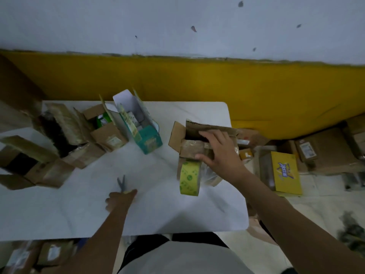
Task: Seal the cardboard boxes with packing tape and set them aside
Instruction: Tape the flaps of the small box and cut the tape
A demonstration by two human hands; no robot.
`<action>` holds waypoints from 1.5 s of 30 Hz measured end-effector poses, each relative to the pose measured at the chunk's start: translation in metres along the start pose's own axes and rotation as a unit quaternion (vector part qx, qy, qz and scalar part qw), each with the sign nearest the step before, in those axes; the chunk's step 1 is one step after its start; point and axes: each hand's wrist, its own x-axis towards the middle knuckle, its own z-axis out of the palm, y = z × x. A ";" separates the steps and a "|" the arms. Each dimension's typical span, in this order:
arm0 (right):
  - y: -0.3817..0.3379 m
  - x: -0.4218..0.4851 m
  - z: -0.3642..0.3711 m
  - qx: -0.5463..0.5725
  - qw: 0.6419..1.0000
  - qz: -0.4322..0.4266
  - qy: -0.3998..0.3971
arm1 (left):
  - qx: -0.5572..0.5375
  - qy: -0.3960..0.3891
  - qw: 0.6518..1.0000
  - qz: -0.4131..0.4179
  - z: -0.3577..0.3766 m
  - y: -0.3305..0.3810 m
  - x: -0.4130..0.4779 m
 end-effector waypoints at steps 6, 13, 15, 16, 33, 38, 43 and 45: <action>-0.008 -0.006 -0.001 -0.124 0.979 -0.084 0.136 | -0.389 -0.344 0.852 0.073 -0.046 0.009 -0.127; -0.026 -0.013 -0.010 0.022 0.998 -0.045 0.025 | -0.286 -0.353 0.831 0.322 -0.041 0.077 -0.224; -0.037 -0.018 -0.022 0.138 0.990 0.030 -0.016 | -0.290 -0.338 0.836 0.320 -0.030 0.095 -0.226; -0.042 -0.019 -0.027 0.189 0.981 0.051 -0.021 | -0.293 -0.333 0.837 0.321 -0.025 0.102 -0.226; -0.069 -0.008 -0.045 0.507 0.774 0.364 -0.105 | -0.267 -0.382 0.810 0.356 -0.015 0.138 -0.213; -0.078 -0.006 -0.034 0.377 0.853 0.354 0.069 | -0.247 -0.365 0.811 0.384 -0.007 0.145 -0.205; -0.072 -0.011 -0.007 0.414 0.857 0.304 0.042 | -0.234 -0.144 0.853 0.444 -0.007 0.137 -0.195; -0.061 -0.005 -0.010 0.436 0.857 0.274 0.029 | -0.201 -0.054 0.877 0.433 -0.008 0.119 -0.199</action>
